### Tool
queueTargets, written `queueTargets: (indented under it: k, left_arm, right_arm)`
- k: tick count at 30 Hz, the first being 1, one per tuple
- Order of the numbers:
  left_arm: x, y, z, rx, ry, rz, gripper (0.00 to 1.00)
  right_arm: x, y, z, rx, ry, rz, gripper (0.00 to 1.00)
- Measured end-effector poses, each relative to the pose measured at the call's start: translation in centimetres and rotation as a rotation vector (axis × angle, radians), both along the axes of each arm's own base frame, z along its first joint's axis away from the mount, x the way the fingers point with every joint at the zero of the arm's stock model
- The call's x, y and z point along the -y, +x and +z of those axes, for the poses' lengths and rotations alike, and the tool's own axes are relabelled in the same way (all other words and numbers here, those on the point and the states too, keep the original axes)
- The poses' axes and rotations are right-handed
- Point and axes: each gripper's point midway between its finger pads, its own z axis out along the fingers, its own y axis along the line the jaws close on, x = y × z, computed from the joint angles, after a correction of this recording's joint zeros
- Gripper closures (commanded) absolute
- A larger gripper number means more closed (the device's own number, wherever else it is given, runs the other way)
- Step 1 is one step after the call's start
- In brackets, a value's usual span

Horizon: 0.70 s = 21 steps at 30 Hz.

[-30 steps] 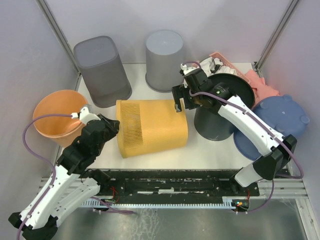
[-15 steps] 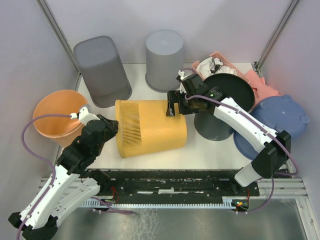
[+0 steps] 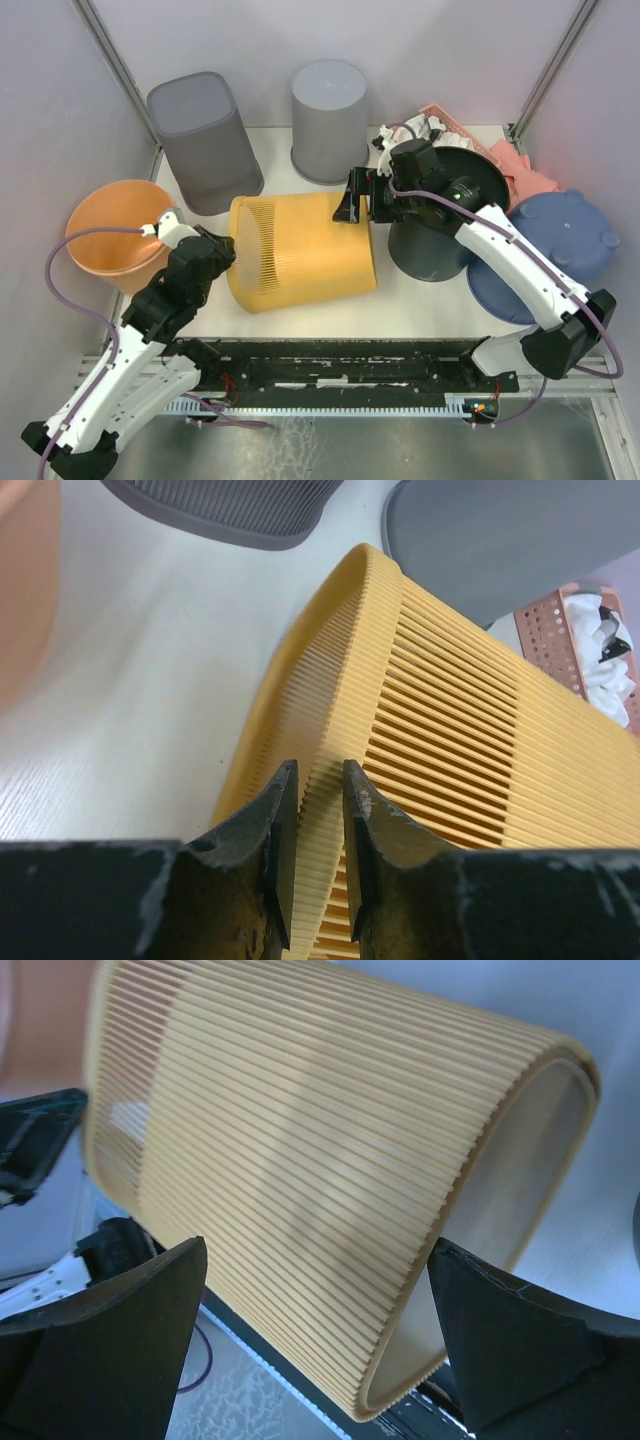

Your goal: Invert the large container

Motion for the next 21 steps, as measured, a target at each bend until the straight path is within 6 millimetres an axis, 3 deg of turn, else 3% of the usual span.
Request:
queueTargets:
  k: [8,11,14,17,21]
  left_arm:
    - [0.3,1.2,-1.8,-0.015,0.015,0.013,0.72]
    - [0.9,1.5,-3.1,-0.047,0.025,-0.002,0.71]
    - [2.5,1.5,-5.3,-0.117,0.026,-0.070,0.71]
    - [4.1,1.1,-7.8,-0.205,0.031,-0.143,0.69]
    - [5.0,0.7,-8.8,-0.252,0.027,-0.186,0.68]
  right_arm:
    - [-1.0,0.3,7.7,0.155,0.174,0.025,0.01]
    - [-2.1,0.3,10.9,0.219,0.262,0.069,0.01]
    - [-4.2,-1.1,13.8,0.256,0.350,0.163,0.01]
    - [-6.7,-2.7,14.2,0.241,0.379,0.262,0.01]
    - [-9.1,-3.5,12.3,0.186,0.361,0.334,0.01]
